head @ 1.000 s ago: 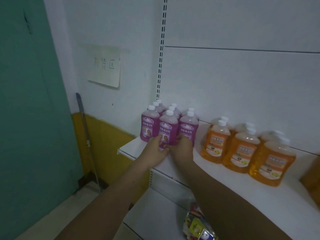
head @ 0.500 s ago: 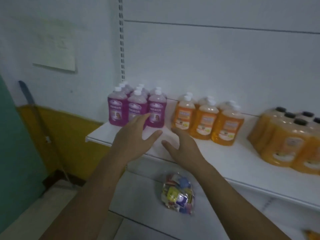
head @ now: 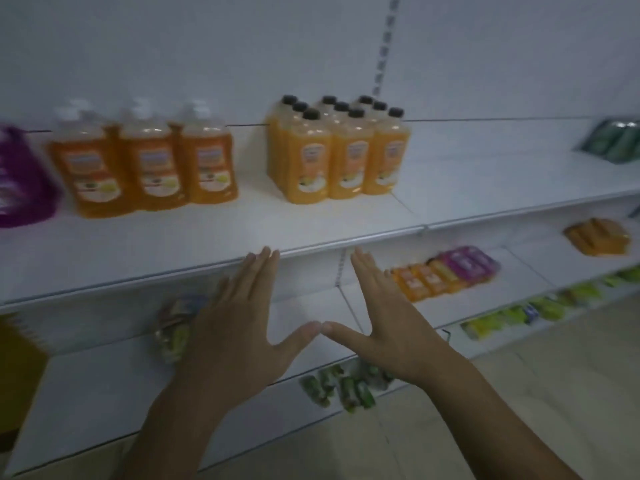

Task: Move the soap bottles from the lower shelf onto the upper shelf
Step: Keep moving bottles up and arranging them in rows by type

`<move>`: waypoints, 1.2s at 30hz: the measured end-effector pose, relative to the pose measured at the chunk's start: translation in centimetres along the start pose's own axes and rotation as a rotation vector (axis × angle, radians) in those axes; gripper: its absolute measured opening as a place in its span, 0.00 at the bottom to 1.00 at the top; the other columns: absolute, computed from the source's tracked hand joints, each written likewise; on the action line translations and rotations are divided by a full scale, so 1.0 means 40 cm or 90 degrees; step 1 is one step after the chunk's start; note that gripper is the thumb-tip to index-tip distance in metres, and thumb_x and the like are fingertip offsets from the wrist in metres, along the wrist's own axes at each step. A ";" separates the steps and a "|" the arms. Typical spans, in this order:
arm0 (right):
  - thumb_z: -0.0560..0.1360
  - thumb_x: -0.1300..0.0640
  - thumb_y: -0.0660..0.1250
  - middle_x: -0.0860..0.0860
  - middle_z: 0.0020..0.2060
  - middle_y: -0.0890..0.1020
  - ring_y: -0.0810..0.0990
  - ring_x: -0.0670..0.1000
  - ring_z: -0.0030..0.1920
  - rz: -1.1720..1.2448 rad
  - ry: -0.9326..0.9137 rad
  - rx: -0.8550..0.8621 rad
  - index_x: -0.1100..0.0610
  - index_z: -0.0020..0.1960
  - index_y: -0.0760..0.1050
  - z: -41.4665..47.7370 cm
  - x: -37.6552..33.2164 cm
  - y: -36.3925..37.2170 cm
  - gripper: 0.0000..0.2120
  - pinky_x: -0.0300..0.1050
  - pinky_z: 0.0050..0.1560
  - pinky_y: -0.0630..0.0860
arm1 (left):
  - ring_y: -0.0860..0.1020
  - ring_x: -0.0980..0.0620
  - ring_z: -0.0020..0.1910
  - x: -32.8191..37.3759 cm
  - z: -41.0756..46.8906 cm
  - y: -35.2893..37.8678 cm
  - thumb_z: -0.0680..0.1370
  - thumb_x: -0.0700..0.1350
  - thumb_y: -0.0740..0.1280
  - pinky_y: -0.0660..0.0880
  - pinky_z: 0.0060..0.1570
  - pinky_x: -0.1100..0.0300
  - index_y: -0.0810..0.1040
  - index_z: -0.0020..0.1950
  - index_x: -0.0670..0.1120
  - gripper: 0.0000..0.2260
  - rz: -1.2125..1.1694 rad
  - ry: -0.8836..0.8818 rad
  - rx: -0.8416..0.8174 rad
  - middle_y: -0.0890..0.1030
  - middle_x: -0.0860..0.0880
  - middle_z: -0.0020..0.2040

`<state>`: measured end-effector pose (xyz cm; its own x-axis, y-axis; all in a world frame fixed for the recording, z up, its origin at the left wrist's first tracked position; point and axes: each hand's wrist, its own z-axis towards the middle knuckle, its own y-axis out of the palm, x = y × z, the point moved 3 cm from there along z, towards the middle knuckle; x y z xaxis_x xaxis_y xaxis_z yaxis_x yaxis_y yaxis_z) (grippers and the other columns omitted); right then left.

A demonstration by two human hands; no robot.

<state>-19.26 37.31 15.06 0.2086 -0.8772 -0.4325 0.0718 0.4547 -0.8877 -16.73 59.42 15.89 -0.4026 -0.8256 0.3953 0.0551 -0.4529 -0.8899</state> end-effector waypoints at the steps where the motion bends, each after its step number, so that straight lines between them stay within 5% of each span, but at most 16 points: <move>1: 0.74 0.24 0.59 0.38 0.81 0.34 0.32 0.36 0.79 0.003 0.023 0.002 0.47 0.83 0.34 -0.027 0.042 -0.018 0.52 0.42 0.79 0.39 | 0.46 0.54 0.83 0.043 0.010 0.036 0.69 0.83 0.45 0.53 0.81 0.47 0.38 0.83 0.58 0.50 0.000 0.012 -0.016 0.42 0.59 0.84; 7: 0.73 0.23 0.59 0.36 0.81 0.38 0.35 0.36 0.79 0.029 0.138 0.035 0.44 0.83 0.35 -0.193 0.356 -0.143 0.52 0.43 0.80 0.43 | 0.39 0.65 0.76 0.314 0.109 0.254 0.69 0.83 0.43 0.42 0.77 0.57 0.36 0.83 0.58 0.49 -0.005 0.082 -0.082 0.39 0.63 0.81; 12: 0.73 0.23 0.59 0.36 0.80 0.37 0.35 0.39 0.80 0.035 0.217 0.046 0.45 0.83 0.36 -0.324 0.628 -0.243 0.52 0.48 0.82 0.44 | 0.37 0.63 0.75 0.563 0.187 0.406 0.72 0.79 0.52 0.47 0.79 0.52 0.35 0.82 0.60 0.47 -0.025 0.091 -0.121 0.37 0.65 0.79; 19: 0.72 0.20 0.53 0.45 0.82 0.37 0.34 0.44 0.81 -0.042 0.260 0.053 0.51 0.83 0.35 -0.409 0.923 -0.310 0.55 0.53 0.83 0.43 | 0.39 0.63 0.80 0.807 0.328 0.619 0.71 0.82 0.47 0.42 0.81 0.52 0.37 0.83 0.56 0.50 0.001 0.211 -0.175 0.40 0.61 0.82; 36: 0.73 0.20 0.55 0.47 0.83 0.43 0.40 0.46 0.82 -0.039 0.363 0.016 0.53 0.84 0.40 -0.236 1.484 -0.325 0.55 0.50 0.82 0.40 | 0.48 0.46 0.84 0.980 0.814 1.076 0.70 0.81 0.54 0.52 0.79 0.41 0.43 0.84 0.56 0.50 0.047 0.194 -0.351 0.49 0.54 0.85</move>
<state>-17.03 -22.11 -0.55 -0.3556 -0.8430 -0.4036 0.0925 0.3980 -0.9127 -0.39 -3.42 0.50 -0.6624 -0.6785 0.3175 -0.3530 -0.0910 -0.9312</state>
